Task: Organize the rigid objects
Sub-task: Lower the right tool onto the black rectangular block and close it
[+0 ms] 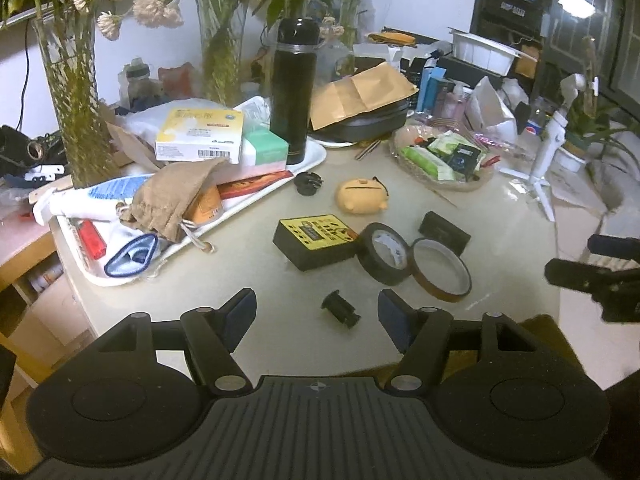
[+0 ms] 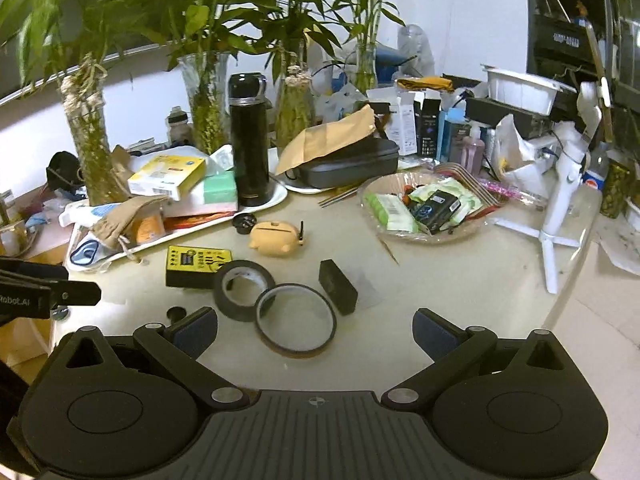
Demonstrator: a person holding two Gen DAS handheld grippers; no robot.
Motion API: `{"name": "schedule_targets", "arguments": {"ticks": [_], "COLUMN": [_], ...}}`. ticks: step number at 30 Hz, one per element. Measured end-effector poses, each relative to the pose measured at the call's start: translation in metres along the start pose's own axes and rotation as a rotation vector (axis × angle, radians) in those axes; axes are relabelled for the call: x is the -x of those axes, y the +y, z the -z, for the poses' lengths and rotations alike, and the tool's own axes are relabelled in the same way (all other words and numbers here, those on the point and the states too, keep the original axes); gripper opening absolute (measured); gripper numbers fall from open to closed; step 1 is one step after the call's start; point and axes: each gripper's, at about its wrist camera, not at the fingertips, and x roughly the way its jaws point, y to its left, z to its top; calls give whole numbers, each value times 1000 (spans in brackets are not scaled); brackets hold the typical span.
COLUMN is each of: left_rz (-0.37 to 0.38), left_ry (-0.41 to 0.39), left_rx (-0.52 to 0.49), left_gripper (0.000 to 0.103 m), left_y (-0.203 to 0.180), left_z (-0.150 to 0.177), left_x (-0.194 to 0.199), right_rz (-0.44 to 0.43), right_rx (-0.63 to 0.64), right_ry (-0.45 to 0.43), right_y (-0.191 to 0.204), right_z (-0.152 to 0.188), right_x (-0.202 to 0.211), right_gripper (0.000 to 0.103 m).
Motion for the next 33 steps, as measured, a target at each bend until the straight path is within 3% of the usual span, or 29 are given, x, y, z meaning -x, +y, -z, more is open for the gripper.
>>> {"name": "schedule_targets", "arguments": {"ticks": [6, 10, 15, 28, 33], "left_rz": [4, -27, -4, -17, -26], "left_ry": [-22, -34, -46, -97, -67], "left_rx": [-41, -79, -38, -8, -2], "left_gripper": [67, 67, 67, 67, 67], "left_y": [2, 4, 15, 23, 21], "left_z": [-8, -16, -17, -11, -12], "left_x": [-8, -18, -26, -30, -35], "right_rz": [-32, 19, 15, -56, -93], "right_rx": [-38, 19, -22, 18, 54], "right_ry": [10, -61, -70, -3, 11], "right_y": [-16, -20, -30, -27, -25], "right_z": [-6, -13, -15, -6, -12], "right_x": [-19, -25, -32, -62, -73], "right_gripper": [103, 103, 103, 103, 102]}}
